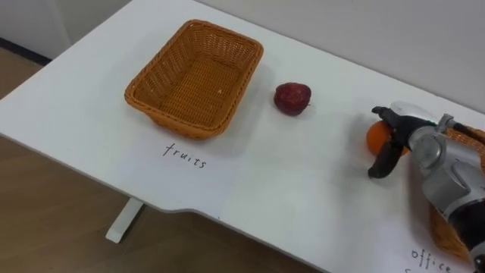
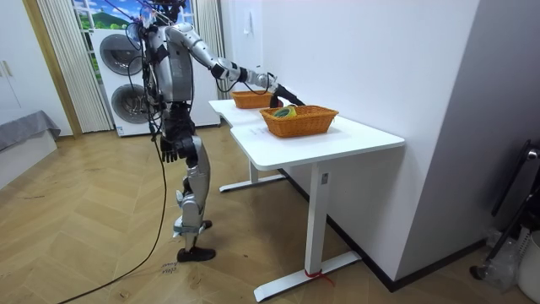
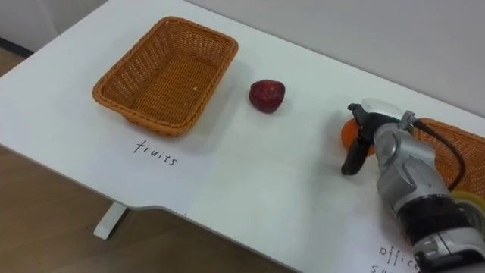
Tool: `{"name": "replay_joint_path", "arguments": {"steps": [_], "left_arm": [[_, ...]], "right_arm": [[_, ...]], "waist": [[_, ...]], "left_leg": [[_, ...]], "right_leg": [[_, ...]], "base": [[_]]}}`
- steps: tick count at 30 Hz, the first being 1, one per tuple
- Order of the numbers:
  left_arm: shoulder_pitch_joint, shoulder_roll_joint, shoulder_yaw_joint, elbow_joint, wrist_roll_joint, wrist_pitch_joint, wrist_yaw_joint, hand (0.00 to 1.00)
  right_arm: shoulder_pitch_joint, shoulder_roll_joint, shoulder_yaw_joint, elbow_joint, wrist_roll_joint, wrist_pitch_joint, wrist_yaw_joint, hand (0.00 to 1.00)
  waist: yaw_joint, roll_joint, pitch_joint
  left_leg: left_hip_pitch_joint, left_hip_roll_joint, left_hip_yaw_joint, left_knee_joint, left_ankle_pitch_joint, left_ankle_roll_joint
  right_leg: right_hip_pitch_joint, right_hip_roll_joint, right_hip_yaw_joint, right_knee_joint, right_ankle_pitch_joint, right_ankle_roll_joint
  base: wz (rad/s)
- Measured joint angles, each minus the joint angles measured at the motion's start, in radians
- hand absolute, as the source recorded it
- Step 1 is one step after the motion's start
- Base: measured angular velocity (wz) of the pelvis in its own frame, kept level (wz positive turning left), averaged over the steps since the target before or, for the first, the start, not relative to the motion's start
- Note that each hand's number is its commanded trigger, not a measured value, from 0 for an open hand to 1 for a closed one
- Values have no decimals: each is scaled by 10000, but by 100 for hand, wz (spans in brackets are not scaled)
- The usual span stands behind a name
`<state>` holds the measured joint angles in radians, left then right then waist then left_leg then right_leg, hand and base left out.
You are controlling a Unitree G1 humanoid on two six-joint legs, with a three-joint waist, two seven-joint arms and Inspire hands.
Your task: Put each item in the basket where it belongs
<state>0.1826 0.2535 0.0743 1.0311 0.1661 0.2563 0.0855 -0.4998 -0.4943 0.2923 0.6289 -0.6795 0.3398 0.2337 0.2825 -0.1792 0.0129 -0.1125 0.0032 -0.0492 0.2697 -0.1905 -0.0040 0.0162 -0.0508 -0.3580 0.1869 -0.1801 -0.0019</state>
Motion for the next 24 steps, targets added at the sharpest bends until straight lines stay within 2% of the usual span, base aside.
{"name": "replay_joint_path", "arguments": {"steps": [5,16,24], "left_arm": [[1,5,-1,-151,33,55,-16,0],[-40,9,-1,-162,33,45,-10,0],[-52,10,1,-179,23,23,2,0]], "right_arm": [[-59,0,-1,140,81,-10,-464,0],[-319,-1,-3,665,542,-148,-651,0],[-319,-4,-3,709,847,-203,-763,0]], "waist": [[29,70,5],[15,106,30],[-5,61,-1]], "left_leg": [[-151,-1,-31,52,17,-6],[-160,0,-30,48,19,-4],[-158,1,-28,48,19,-3]], "right_leg": [[-130,8,-19,13,47,-19],[-133,7,-18,12,55,-16],[-135,7,-18,12,55,-16]], "base": [[1],[0],[0]]}}
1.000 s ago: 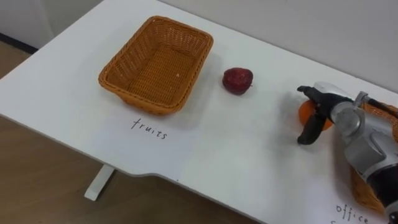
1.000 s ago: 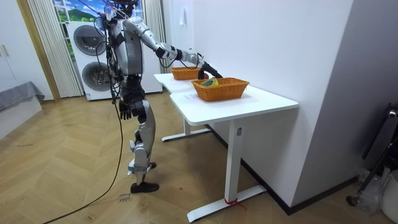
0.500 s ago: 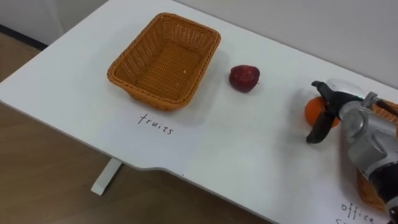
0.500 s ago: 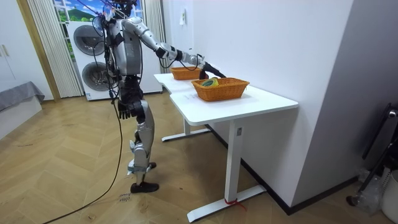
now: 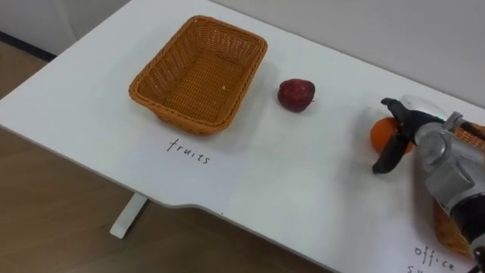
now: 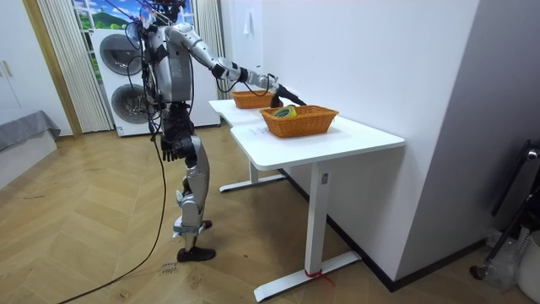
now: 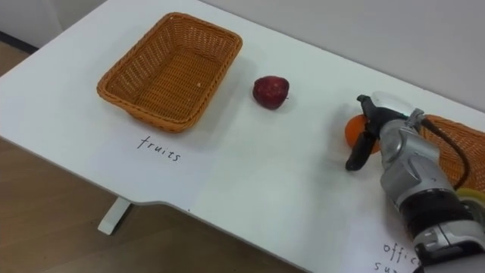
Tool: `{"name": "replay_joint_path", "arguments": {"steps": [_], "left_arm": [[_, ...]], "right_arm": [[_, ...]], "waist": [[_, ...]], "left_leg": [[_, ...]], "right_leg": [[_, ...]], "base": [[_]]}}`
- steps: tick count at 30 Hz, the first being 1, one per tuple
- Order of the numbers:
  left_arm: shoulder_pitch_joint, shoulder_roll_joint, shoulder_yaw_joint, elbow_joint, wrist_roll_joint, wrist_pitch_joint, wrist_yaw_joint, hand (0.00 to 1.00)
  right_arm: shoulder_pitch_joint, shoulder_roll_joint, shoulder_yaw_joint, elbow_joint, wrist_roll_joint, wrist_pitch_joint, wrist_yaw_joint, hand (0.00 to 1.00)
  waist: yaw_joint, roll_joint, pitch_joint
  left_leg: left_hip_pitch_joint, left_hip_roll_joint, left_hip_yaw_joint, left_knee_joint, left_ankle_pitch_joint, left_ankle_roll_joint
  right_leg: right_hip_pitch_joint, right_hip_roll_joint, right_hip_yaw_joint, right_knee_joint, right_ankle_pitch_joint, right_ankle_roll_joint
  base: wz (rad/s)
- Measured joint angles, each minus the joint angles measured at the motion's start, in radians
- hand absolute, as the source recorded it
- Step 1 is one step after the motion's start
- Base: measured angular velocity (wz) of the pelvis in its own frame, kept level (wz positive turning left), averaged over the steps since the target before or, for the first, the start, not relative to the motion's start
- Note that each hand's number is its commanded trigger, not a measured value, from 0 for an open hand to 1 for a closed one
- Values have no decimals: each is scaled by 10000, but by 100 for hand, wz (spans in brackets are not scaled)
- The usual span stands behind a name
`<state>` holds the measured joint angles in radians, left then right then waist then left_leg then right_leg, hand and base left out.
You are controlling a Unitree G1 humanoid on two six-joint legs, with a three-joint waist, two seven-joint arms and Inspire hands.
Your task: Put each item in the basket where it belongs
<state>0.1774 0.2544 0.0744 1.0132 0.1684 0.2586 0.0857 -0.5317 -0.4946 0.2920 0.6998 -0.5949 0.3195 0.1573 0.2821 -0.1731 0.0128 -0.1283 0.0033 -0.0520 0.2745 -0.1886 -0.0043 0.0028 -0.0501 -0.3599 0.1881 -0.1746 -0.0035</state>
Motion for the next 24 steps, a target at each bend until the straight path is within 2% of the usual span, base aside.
{"name": "replay_joint_path", "arguments": {"steps": [5,7,9,16,24], "left_arm": [[-46,6,-17,-32,-1,-19,2,0],[-91,19,-19,-36,-1,-51,3,0],[-92,47,-20,-31,-28,-181,1,0],[-87,92,-16,-11,-118,-411,-9,0],[-113,93,-32,108,-128,-571,-20,0]], "right_arm": [[-109,-4,1,288,423,-44,-46,0],[-223,-4,0,508,554,-61,-46,0],[-378,-4,-3,803,818,-228,-46,0],[-581,-80,-3,1324,1456,-471,-45,0],[-669,-90,-1,1669,1670,-738,-59,0]], "waist": [[-26,-22,-11],[-28,-4,10],[-37,-54,-8],[-30,-295,97],[-29,-287,111]], "left_leg": [[22,2,3,-5,2,0],[23,3,4,-5,8,-1],[16,-2,-3,-14,16,-4],[-58,-1,-52,-21,23,-14],[-47,-3,-59,-17,25,-18]], "right_leg": [[13,-1,8,-3,0,0],[12,1,17,-4,0,-1],[20,3,19,-3,0,-1],[-9,17,-22,-11,0,-1],[-11,22,-25,-21,3,2]], "base": [[0],[0],[0],[2],[0]]}}
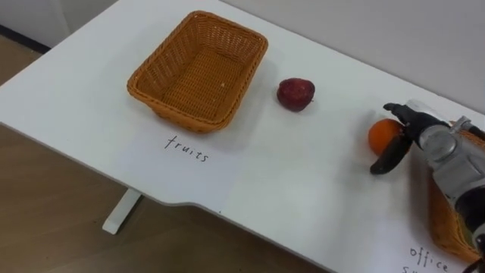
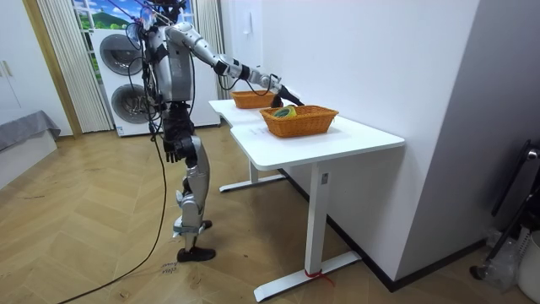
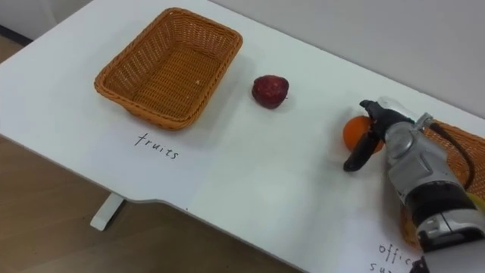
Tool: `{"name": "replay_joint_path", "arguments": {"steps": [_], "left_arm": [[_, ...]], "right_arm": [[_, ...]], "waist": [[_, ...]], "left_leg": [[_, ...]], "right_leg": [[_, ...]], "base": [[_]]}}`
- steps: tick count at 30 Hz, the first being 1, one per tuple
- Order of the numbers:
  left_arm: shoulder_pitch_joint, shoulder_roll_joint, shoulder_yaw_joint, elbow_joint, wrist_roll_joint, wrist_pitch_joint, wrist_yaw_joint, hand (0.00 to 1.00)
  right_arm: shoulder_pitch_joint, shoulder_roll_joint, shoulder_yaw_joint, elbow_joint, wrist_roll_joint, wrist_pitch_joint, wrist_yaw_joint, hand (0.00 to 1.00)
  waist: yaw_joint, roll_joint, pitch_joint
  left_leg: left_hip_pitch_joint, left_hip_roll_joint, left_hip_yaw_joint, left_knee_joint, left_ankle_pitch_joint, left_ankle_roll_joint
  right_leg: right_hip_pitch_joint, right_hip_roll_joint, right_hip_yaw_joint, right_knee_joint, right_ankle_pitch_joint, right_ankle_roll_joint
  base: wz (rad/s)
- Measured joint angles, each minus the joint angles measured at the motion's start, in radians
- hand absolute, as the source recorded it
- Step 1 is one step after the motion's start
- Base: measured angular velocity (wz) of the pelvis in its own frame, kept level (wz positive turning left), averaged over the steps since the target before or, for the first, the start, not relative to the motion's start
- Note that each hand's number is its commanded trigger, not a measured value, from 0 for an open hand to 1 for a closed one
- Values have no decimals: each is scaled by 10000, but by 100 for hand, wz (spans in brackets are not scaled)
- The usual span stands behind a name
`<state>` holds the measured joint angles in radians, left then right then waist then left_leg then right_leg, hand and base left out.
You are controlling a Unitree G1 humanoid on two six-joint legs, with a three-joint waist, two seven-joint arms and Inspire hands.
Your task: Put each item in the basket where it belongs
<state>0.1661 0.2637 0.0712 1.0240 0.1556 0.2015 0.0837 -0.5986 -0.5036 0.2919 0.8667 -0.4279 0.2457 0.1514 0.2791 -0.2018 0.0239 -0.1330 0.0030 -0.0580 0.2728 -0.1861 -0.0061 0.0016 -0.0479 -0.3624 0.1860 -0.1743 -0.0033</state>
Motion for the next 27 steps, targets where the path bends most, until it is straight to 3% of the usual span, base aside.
{"name": "replay_joint_path", "arguments": {"steps": [10,11,12,13,27], "left_arm": [[-6,33,-180,174,9,-71,-63,0],[-6,33,-180,176,10,-71,-63,0],[-6,33,-180,177,10,-71,-63,0],[-6,33,-180,177,10,-71,-63,0],[-1,34,-184,335,-20,-49,-95,0]], "right_arm": [[-1,-5,5,100,645,-214,-68,0],[-1,-6,5,118,646,-281,-68,12],[-2,-6,5,120,648,-289,-68,47],[-1,-6,5,126,649,-294,-68,100],[-1,-7,13,290,606,-263,-219,100]], "waist": [[-17,13,-3],[-17,14,-4],[-16,14,-4],[-16,16,-6],[2,57,-55]], "left_leg": [[-22,-1,-5,11,0,-1],[-21,-1,-5,11,0,-1],[-21,-1,-5,11,0,-1],[-20,-1,-5,11,0,-1],[-5,5,-4,25,1,-2]], "right_leg": [[12,1,-8,1,1,-1],[12,1,-11,0,0,-1],[12,1,-12,0,1,-1],[12,1,-13,0,1,-1],[1,1,-13,1,5,-8]], "base": [[0],[0],[0],[0],[0]]}}
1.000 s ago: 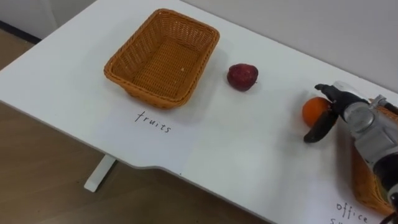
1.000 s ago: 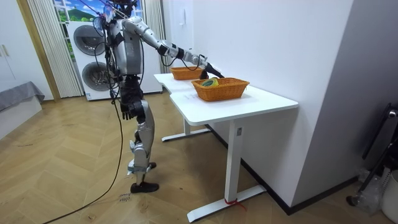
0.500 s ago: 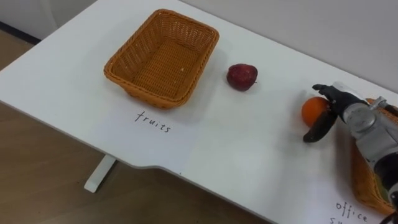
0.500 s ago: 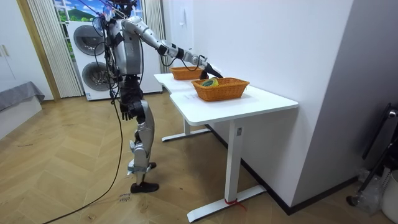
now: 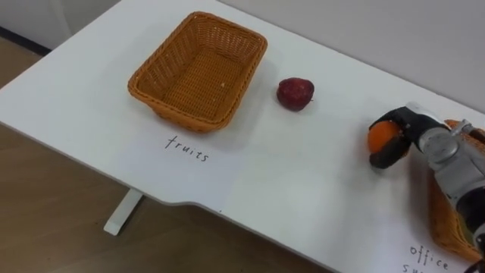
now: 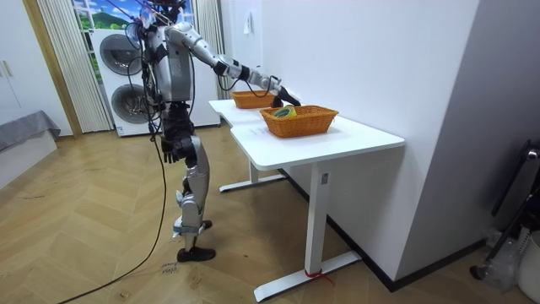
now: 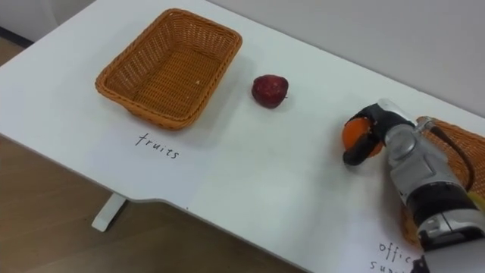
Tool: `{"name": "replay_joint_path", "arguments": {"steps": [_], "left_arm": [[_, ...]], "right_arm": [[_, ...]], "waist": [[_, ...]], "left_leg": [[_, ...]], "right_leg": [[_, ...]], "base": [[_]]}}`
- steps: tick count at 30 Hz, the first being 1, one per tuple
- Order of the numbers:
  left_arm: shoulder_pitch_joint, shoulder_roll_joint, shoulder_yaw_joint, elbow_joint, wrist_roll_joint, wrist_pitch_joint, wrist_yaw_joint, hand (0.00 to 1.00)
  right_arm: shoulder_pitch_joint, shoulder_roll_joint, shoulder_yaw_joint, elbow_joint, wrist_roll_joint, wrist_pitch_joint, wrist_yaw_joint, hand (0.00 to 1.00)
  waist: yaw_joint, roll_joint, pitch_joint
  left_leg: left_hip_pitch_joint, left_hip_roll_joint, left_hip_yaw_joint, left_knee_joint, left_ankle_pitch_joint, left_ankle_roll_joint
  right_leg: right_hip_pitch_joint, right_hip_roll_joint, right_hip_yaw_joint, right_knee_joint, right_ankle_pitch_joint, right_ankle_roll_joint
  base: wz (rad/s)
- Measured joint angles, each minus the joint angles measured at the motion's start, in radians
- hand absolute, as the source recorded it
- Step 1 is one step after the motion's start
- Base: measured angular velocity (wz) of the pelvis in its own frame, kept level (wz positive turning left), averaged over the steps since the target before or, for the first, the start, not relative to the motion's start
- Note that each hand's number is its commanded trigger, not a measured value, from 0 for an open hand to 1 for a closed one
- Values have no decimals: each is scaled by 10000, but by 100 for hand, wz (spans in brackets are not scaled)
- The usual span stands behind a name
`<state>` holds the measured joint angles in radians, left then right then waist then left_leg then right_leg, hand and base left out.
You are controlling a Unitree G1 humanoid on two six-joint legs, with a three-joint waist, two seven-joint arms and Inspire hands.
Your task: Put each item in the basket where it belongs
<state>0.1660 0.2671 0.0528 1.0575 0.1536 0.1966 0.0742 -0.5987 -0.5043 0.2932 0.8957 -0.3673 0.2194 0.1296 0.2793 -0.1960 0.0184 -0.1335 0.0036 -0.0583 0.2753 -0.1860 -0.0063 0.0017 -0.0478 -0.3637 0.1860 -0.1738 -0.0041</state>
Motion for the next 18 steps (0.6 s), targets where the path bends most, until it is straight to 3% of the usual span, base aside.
{"name": "replay_joint_path", "arguments": {"steps": [18], "left_arm": [[8,174,-272,59,-9,-49,-2,0]], "right_arm": [[1,0,31,-3,42,-2,-49,100]], "waist": [[-11,-6,8]], "left_leg": [[41,2,5,-49,0,0]], "right_leg": [[14,-2,6,-3,0,0]], "base": [[0]]}}
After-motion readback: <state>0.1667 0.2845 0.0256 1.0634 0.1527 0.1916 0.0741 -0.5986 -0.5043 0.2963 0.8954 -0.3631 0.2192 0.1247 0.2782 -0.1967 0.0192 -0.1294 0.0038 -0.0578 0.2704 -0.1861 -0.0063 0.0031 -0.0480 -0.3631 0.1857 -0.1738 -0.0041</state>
